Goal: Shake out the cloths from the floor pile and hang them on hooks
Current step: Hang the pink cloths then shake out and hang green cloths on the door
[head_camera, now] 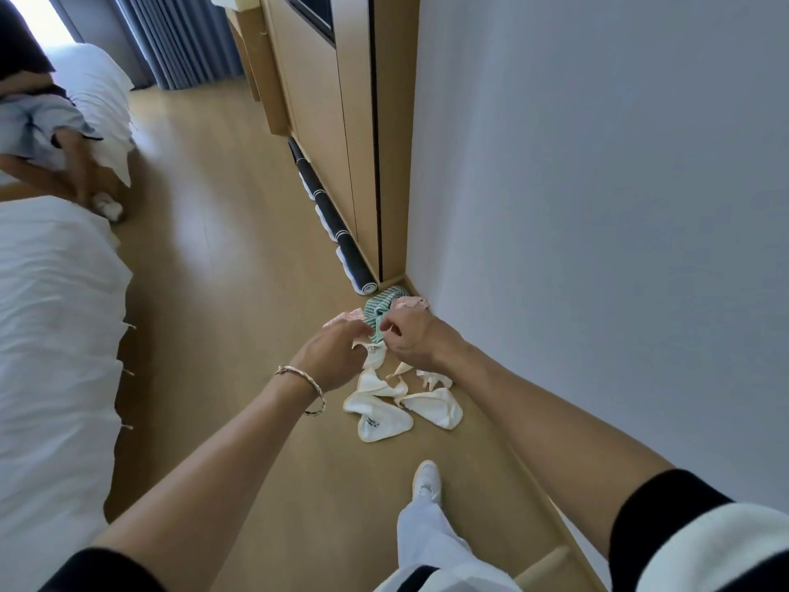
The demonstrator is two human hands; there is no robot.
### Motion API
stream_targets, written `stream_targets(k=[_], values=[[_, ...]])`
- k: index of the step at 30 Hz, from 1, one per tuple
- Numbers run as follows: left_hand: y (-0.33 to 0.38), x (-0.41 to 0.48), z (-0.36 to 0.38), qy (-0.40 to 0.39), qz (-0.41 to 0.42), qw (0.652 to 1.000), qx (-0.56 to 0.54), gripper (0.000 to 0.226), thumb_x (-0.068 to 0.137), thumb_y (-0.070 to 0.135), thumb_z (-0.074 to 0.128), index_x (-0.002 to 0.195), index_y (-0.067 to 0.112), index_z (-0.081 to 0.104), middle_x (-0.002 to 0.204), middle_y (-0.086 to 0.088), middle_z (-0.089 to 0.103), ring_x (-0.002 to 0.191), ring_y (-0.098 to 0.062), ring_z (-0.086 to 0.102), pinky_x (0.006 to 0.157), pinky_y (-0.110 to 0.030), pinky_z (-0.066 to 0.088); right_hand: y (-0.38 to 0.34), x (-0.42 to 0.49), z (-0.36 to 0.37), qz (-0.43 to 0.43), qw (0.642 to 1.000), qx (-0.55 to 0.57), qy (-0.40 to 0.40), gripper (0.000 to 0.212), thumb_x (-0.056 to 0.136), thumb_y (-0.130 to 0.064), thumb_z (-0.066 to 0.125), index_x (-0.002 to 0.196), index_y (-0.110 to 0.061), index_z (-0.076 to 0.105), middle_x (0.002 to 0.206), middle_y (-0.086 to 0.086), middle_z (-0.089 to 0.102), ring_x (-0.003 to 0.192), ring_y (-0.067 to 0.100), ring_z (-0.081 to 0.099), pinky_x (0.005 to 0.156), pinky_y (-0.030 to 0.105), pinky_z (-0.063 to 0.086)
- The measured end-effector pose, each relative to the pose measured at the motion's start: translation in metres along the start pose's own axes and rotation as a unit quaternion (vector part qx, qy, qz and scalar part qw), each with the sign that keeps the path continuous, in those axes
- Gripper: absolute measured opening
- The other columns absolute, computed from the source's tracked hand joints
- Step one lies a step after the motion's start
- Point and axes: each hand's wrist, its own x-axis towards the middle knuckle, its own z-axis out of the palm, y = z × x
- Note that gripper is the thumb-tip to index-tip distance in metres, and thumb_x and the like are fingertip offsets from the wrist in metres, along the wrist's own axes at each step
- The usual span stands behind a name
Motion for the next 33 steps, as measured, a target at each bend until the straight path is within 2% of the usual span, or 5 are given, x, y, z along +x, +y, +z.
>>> stream_targets(k=[5,15,21,29,33], values=[[0.01,0.09,-0.008,-0.031,-0.032,0.999,0.011,0.045,0.093,0.013,0.044,0.137,0.021,0.043,0.139,-0.004,0.047,0.121,-0.023,0.049,0.096,-0.03,0.038,0.048,0.084,-0.044,0.046,0.998,0.041,-0.021,0.033,0.094,-0.025,0.044,0.123,-0.016,0.058,0.124,0.006,0.06,0.108,0.021,0.056,0.093,0.035,0.048],[-0.014,0.204,-0.011,-0.093,-0.091,0.991,0.015,0.049,0.09,0.014,0.046,0.139,0.02,0.04,0.136,-0.009,0.048,0.118,-0.028,0.052,0.098,-0.033,0.041,0.108,0.19,-0.075,0.106,0.99,0.053,-0.074,0.035,0.094,-0.025,0.043,0.125,-0.018,0.057,0.129,0.005,0.058,0.112,0.022,0.055,0.097,0.038,0.047],[-0.041,0.263,-0.02,-0.113,-0.079,0.99,0.022,0.047,0.092,0.014,0.046,0.139,0.018,0.04,0.136,-0.009,0.048,0.121,-0.026,0.049,0.098,-0.031,0.038,0.124,0.242,-0.085,0.16,0.984,0.052,-0.063,0.029,0.094,-0.022,0.044,0.118,-0.016,0.059,0.122,0.007,0.059,0.101,0.021,0.056,0.08,0.029,0.044],[-0.099,0.372,-0.058,-0.151,-0.025,0.988,0.038,0.047,0.092,0.015,0.045,0.138,0.019,0.041,0.131,-0.009,0.051,0.118,-0.029,0.052,0.097,-0.032,0.039,0.115,0.335,-0.092,0.234,0.968,0.082,-0.034,0.028,0.096,-0.028,0.049,0.117,-0.014,0.059,0.122,0.008,0.06,0.108,0.023,0.055,0.087,0.031,0.043],[-0.146,0.42,-0.054,-0.176,-0.025,0.984,0.024,0.047,0.091,0.013,0.045,0.137,0.017,0.041,0.133,-0.01,0.051,0.119,-0.028,0.051,0.097,-0.032,0.04,0.115,0.396,-0.069,0.25,0.964,0.076,-0.051,0.025,0.096,-0.024,0.045,0.114,-0.015,0.06,0.121,0.007,0.06,0.1,0.021,0.053,0.08,0.027,0.04]])
